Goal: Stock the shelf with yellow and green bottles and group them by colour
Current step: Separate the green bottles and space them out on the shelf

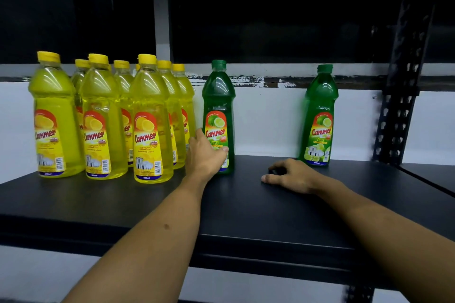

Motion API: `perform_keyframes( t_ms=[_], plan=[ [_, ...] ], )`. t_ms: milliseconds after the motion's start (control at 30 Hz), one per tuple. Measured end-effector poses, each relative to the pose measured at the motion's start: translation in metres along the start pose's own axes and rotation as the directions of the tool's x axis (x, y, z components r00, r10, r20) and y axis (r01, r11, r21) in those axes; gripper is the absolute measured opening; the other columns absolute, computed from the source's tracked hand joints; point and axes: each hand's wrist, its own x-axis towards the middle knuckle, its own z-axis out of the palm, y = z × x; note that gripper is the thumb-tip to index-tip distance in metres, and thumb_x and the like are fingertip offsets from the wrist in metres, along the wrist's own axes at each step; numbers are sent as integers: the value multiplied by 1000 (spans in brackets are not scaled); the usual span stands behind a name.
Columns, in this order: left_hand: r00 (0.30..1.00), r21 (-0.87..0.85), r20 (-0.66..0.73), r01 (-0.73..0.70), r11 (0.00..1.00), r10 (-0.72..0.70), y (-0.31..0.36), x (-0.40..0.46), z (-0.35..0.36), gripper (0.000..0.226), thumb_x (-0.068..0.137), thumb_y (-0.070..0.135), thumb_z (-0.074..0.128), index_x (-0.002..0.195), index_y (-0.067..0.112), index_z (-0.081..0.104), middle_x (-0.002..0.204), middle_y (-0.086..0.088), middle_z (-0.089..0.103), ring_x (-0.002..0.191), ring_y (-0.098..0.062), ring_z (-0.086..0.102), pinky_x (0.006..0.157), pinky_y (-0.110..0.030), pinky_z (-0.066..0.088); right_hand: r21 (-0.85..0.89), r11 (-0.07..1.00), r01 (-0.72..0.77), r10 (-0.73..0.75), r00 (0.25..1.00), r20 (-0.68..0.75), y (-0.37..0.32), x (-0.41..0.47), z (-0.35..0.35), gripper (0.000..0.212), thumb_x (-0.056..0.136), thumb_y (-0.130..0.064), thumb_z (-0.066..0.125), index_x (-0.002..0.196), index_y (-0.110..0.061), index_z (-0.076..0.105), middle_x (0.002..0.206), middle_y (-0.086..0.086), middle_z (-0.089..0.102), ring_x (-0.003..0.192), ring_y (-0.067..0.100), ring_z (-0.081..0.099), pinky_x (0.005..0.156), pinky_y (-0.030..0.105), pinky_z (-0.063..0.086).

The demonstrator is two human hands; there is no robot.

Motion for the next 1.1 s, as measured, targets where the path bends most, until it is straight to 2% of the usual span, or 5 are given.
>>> perform_keyframes(
  t_ms=[667,767,900,1000,1100],
  plan=[
    [998,-184,-16,-62,981,60,-4,1,2,87,80,22,76,149,18,23,134,-8,50,121,-26,53,97,-41,49,41,999,-14,14,1000,-16,2,1,0,61,80,-57,68,127,-18,60,112,-1,60,103,14,56,85,24,40],
    [974,-76,-167,-166,983,152,6,-5,-4,92,77,29,74,150,16,19,142,-11,36,128,-26,41,100,-39,45,35,999,-24,26,998,-53,5,1,-1,61,82,-55,68,129,-17,60,121,5,62,110,18,57,89,27,43],
    [864,252,-299,-338,907,405,17,-14,-8,67,72,34,68,130,10,45,122,-14,48,112,-29,46,91,-38,44,26,999,-43,47,988,-150,9,3,-2,49,87,-45,67,124,-14,62,130,7,60,121,22,55,96,29,42],
    [777,238,-174,-563,791,605,24,-21,-1,44,76,28,65,115,9,55,111,-11,52,103,-26,50,81,-33,45,39,993,-108,115,953,-282,14,5,-5,40,88,-34,67,119,-9,64,125,10,62,115,25,56,92,30,43],
    [775,88,150,-629,772,614,28,-32,11,32,84,27,60,113,14,54,107,-4,54,99,-22,54,79,-34,48,113,969,-220,247,856,-453,24,5,-13,39,86,-26,68,117,-3,63,120,18,61,108,32,57,87,34,47]
  ],
)
